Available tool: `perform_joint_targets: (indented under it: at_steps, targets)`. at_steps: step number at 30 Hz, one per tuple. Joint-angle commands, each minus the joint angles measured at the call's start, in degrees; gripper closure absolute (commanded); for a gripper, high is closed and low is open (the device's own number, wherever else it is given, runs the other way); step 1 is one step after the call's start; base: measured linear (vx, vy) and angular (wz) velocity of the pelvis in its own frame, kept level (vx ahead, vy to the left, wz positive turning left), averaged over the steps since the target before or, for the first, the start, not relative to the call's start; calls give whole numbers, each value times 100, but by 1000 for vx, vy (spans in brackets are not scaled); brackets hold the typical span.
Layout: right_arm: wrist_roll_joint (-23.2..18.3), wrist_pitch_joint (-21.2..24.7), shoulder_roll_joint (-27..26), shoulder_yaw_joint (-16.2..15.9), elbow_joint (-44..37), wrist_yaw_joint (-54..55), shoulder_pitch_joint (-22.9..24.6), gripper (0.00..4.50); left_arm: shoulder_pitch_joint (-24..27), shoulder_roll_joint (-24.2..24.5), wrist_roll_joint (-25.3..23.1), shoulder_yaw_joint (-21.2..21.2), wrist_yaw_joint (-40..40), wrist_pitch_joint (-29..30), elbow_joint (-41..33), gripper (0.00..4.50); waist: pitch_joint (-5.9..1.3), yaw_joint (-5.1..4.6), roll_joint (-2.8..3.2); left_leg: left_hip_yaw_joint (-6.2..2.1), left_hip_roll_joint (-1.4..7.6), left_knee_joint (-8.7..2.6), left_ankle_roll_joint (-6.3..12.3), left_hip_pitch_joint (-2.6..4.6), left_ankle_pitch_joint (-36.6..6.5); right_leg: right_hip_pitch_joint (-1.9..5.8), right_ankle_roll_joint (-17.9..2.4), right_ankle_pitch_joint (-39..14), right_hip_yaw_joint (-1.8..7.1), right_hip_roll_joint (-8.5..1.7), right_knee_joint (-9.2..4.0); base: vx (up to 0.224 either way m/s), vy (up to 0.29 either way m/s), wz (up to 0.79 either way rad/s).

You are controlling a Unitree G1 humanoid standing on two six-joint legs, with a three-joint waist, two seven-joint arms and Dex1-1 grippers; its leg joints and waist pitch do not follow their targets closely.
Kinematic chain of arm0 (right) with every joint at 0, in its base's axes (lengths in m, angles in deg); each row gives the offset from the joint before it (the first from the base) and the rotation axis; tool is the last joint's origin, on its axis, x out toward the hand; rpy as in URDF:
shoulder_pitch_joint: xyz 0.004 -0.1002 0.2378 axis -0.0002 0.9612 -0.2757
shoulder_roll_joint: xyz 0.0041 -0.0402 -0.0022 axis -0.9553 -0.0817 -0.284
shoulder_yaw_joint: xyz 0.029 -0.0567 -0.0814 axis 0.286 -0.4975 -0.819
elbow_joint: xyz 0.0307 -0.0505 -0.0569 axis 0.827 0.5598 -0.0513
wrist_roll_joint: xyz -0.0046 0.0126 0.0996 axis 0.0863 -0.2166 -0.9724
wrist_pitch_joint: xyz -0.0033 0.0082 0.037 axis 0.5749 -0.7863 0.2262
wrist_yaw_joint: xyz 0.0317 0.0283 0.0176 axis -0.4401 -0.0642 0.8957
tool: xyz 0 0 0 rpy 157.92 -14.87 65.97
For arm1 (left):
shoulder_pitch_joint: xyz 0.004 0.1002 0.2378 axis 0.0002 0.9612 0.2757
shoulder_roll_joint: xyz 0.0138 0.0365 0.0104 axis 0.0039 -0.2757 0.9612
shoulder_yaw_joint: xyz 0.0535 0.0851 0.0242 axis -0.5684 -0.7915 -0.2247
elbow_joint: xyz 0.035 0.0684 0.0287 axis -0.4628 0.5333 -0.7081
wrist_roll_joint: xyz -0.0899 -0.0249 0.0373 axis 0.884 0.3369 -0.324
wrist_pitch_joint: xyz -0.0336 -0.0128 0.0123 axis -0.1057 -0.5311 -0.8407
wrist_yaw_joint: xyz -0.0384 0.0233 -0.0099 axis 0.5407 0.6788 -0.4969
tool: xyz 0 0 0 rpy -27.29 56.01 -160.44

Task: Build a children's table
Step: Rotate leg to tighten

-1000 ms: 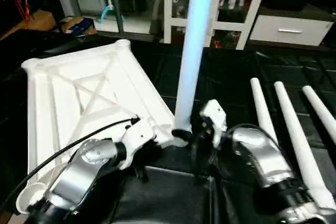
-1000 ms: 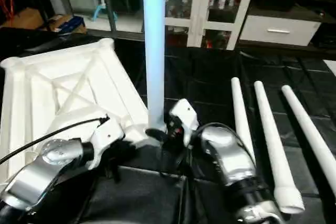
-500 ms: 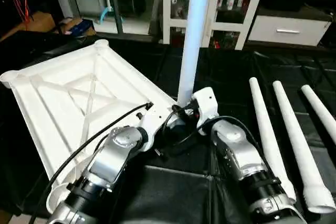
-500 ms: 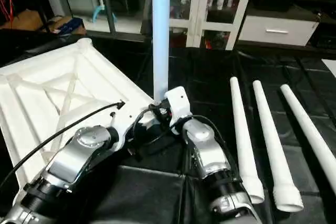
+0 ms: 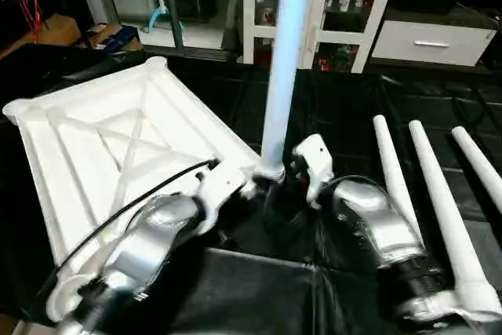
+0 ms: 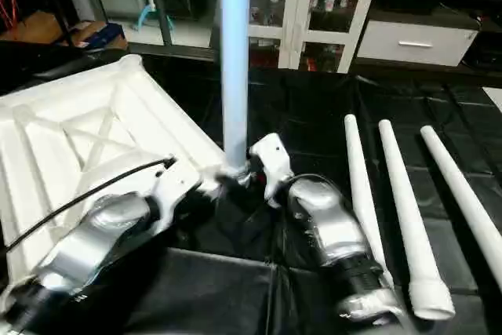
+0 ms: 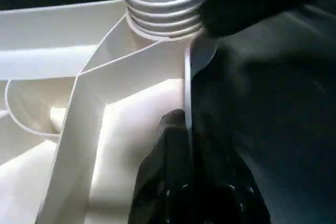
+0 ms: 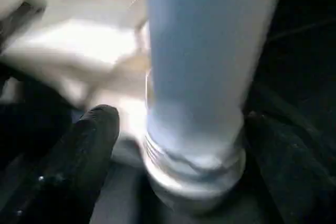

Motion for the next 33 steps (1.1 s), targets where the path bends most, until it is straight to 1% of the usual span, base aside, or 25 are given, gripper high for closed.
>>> perform_joint_targets:
  at_steps: [1, 3, 4, 5, 6, 8, 9, 11, 13, 14, 15, 18, 19, 20, 21, 23, 24, 25, 26, 27, 29, 33]
  targets:
    - [-53, -29, 32, -113, -117, -351, 17, 10, 60, 34, 118, -112, 271, -249, -189, 450, -299, 29, -19, -94, 307, -409, 587, -35, -719, 295, -1309, -1026, 314, -332, -401, 0, 0, 0]
    - [-63, -41, 102, -133, -123, -453, 21, 10, 100, 73, 149, -91, 307, -221, -243, 450, -297, 47, -42, -79, 303, -408, 595, -33, -649, 292, -1371, -923, 322, -328, -387, 0, 0, 0]
    - [-63, -41, 102, -133, -123, -453, 21, 10, 100, 73, 149, -91, 307, -221, -243, 450, -294, 55, -38, -83, 305, -411, 587, -33, -664, 296, -1373, -948, 320, -332, -385, 0, 0, 0]
    - [-41, -88, 170, -136, -52, -523, 4, 10, 179, 172, 202, -96, 431, -262, -348, 450, -297, 70, -49, -86, 319, -415, 570, -21, -679, 295, -1365, -1015, 323, -344, -388, 0, 0, 0]
    - [-28, -109, 195, -134, -19, -545, -5, 10, 211, 210, 226, -98, 481, -274, -390, 450, -297, 70, -49, -86, 319, -415, 570, -21, -679, 295, -1365, -1015, 323, -344, -388, 0, 0, 0]
    - [-18, -126, 208, -132, 27, -582, -6, 10, 265, 245, 250, -104, 532, -276, -451, 450, -291, 107, -43, -79, 318, -417, 530, -8, -653, 287, -1352, -1033, 329, -337, -390, 0, 0, 0]
    - [-12, -143, 211, -132, 58, -609, 1, 10, 300, 259, 263, -107, 560, -280, -481, 450, -291, 109, -55, -79, 316, -418, 522, -17, -639, 291, -1352, -1010, 328, -336, -382, 0, 0, 0]
    - [-13, -193, 220, -170, 122, -656, 26, 10, 346, 291, 300, -121, 587, -290, -523, 450, -291, 108, -50, -82, 315, -420, 509, -21, -663, 297, -1350, -1014, 327, -337, -379, 0, 0, 0]
    - [-4, -226, 205, -169, 156, -665, 30, 37, 356, 308, 312, -121, 605, -308, -528, 450, -288, 109, -53, -79, 306, -420, 494, -20, -699, 295, -1323, -1088, 328, -335, -392, 0, 0, 0]
    - [-4, -226, 205, -169, 156, -665, 30, 37, 356, 308, 312, -121, 605, -308, -528, 450, -287, 110, -53, -80, 307, -420, 488, -22, -700, 297, -1319, -1098, 329, -338, -391, 0, 0, 0]
    - [-13, -244, 148, -130, 194, -619, 29, 48, 361, 317, 323, -123, 622, -320, -531, 450, -289, 109, -50, -80, 307, -420, 479, -17, -705, 294, -1311, -1115, 329, -338, -393, 0, 0, 0]
    - [-102, -194, 61, -46, 201, -595, 24, 77, 360, 317, 317, -124, 634, -330, -529, 450, -296, 107, -46, -82, 307, -417, 482, -17, -651, 297, -1320, -1047, 329, -337, -385, 0, 0, 0]
    - [-107, -193, 58, -43, 203, -596, 21, 93, 359, 317, 317, -122, 637, -330, -527, 450, -298, 106, -48, -82, 308, -415, 494, -19, -610, 299, -1329, -981, 328, -332, -375, 0, 0, 0]
    - [-118, -192, 51, -36, 207, -598, 14, 93, 358, 318, 317, -120, 644, -332, -524, 450, -300, 109, -41, -83, 307, -413, 499, -18, -593, 300, -1337, -951, 328, -334, -372, 0, 0, 0]
    - [-132, -206, 52, -30, 211, -627, 14, 112, 362, 315, 314, -123, 655, -330, -527, 450, -300, 106, -46, -82, 308, -414, 507, -19, -587, 300, -1346, -927, 325, -328, -370, 0, 0, 0]
    - [-170, -228, 60, -39, 206, -729, 36, 129, 367, 315, 315, -140, 665, -328, -535, 450, -300, 110, -43, -80, 305, -409, 512, -20, -594, 306, -1353, -938, 328, -337, -371, 0, 0, 0]
    - [-176, -241, 55, -42, 197, -749, 51, 136, 367, 315, 319, -144, 667, -326, -539, 450, -300, 108, -44, -79, 305, -410, 513, -20, -597, 304, -1354, -939, 327, -333, -372, 0, 0, 0]
    - [-182, -254, 52, -46, 189, -767, 64, 136, 367, 315, 322, -148, 669, -324, -541, 450, -302, 105, -65, -77, 304, -406, 521, -24, -592, 308, -1353, -934, 328, -334, -372, 0, 0, 0]
    - [-184, -253, 50, -47, 185, -770, 68, 144, 367, 315, 323, -148, 669, -323, -542, 450, -301, 112, -53, -81, 309, -409, 528, -21, -576, 306, -1352, -940, 327, -337, -369, 0, 0, 0]
    - [-198, -249, 38, -55, 157, -790, 102, 163, 369, 314, 330, -152, 669, -316, -546, 450, -301, 112, -50, -79, 307, -408, 528, -20, -570, 304, -1351, -941, 327, -335, -370, 0, 0, 0]
    - [-216, -229, 9, -76, 92, -796, 174, 168, 381, 322, 331, -154, 671, -306, -550, 450, -301, 113, -40, -83, 308, -409, 526, -22, -561, 305, -1353, -929, 326, -334, -366, 0, 0, 0]
    - [-223, -182, -65, -86, 9, -659, 276, 175, 390, 317, 316, -157, 649, -266, -547, 450, -294, 119, -57, -77, 306, -411, 511, -19, -604, 304, -1310, -1026, 331, -336, -382, 0, 0, 0]
